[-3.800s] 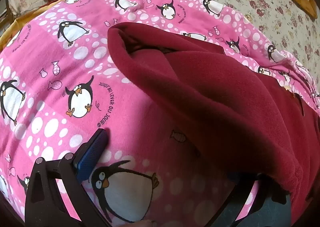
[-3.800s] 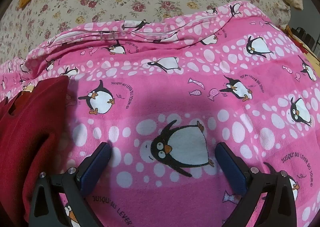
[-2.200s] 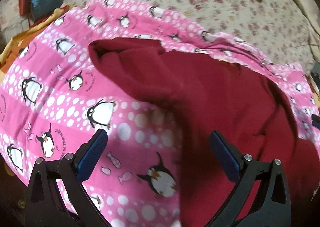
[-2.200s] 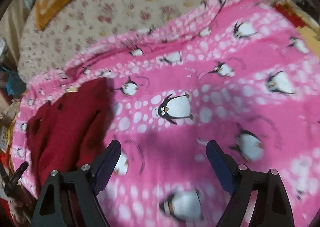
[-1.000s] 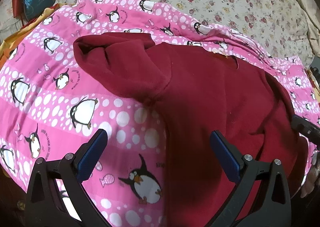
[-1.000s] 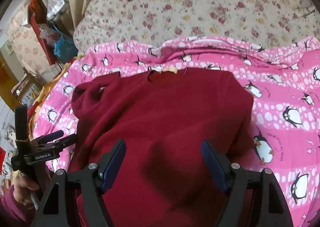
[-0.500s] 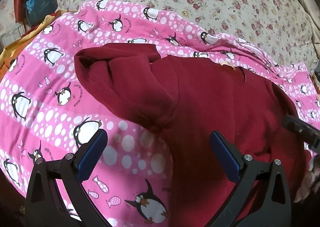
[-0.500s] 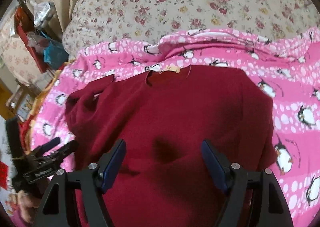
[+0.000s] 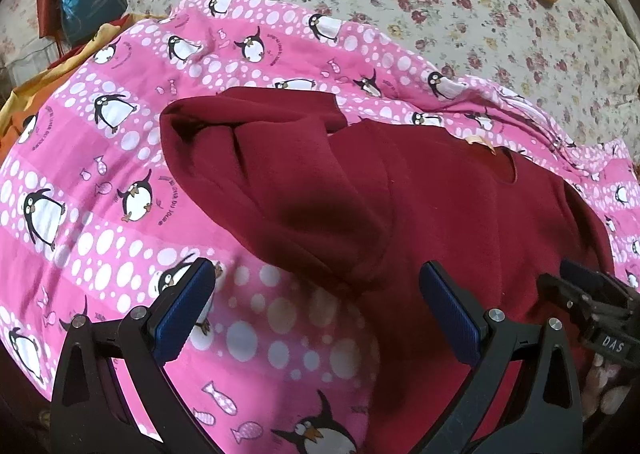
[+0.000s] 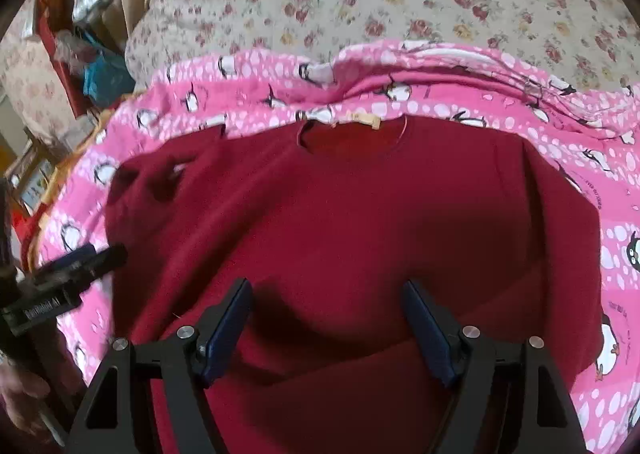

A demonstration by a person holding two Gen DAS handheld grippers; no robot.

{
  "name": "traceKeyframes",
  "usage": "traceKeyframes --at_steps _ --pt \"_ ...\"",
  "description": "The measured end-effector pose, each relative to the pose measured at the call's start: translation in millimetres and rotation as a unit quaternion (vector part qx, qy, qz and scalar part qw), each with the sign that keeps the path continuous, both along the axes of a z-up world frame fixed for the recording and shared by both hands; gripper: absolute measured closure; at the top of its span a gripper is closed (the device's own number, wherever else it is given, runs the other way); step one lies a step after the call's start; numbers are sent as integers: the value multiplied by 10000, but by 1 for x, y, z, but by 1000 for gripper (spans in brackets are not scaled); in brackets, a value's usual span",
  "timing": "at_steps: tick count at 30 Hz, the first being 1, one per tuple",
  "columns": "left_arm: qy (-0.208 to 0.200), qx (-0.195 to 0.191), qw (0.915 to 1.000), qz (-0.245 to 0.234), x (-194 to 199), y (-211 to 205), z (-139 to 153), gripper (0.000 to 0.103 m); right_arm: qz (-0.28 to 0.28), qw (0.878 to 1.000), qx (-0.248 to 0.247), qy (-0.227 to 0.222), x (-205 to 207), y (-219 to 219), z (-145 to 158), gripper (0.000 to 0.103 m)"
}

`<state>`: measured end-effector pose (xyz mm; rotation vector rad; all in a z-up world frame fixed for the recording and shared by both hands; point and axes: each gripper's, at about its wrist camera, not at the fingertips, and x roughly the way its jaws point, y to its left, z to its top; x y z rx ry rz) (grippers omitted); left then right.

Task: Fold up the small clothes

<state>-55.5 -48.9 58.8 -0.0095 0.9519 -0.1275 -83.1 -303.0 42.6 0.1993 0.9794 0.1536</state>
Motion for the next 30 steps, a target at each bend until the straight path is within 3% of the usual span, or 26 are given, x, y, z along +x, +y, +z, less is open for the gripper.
traceKeyframes --at_steps 11,16,25,30 --pt "-9 -50 9999 148 12 13 2 1 105 9997 -72 215 5 1 -10 26" --pt "-77 -161 9988 461 25 36 11 1 139 9993 -150 299 7 4 -5 26" --pt "162 -34 9942 1067 61 76 -4 1 722 9953 609 229 47 54 29 27" --pt "353 8 9900 1368 72 93 -23 1 878 9930 761 192 86 90 33 35"
